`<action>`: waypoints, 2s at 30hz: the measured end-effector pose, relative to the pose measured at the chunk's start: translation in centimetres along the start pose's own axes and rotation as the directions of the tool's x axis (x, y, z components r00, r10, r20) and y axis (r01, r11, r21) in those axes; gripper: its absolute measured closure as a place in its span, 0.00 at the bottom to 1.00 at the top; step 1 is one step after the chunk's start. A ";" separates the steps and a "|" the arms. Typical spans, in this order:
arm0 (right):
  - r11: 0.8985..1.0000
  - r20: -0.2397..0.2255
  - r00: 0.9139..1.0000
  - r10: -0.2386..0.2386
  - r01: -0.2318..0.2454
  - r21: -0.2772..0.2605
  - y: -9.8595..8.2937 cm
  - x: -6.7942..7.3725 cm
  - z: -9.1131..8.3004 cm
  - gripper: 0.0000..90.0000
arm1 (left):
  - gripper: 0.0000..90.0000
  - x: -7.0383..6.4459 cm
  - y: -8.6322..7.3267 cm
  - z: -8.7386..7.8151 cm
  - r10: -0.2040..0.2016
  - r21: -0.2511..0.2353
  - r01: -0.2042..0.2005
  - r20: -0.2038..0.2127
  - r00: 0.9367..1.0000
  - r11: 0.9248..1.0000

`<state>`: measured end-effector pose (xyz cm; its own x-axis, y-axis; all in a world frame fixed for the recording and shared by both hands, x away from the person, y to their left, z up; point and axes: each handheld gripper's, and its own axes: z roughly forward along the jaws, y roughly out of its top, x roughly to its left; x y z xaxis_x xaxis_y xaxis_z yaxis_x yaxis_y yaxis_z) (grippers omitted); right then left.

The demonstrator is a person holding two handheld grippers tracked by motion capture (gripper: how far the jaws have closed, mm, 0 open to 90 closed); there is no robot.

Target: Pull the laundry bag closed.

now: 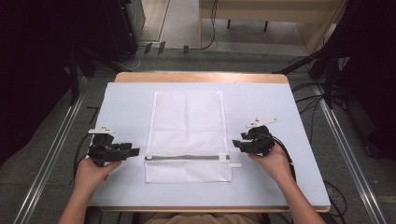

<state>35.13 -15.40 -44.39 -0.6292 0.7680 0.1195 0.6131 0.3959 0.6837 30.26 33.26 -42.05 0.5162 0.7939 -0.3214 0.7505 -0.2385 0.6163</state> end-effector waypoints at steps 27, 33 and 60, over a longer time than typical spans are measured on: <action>0.999 -0.012 0.999 -0.030 0.030 0.017 -0.8 0.8 0.0 0.52 | 0.47 0.0 1.0 0.8 0.003 -0.007 -0.003 -0.008 1.000 1.000; 0.999 -0.026 0.999 -0.038 0.038 0.002 -0.6 1.3 -0.4 0.53 | 0.43 0.1 1.1 0.8 -0.038 -0.016 0.038 -0.004 0.999 0.999; 0.987 -0.199 0.968 -0.150 0.158 0.022 5.4 9.4 2.0 0.61 | 0.45 0.4 0.9 0.5 -0.034 -0.018 0.033 -0.040 0.999 0.999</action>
<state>33.47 -5.03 -41.01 -0.7965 0.5840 0.1564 0.5167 0.5232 0.6778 31.36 33.11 -41.97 0.4741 0.8229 -0.3131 0.7596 -0.2024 0.6181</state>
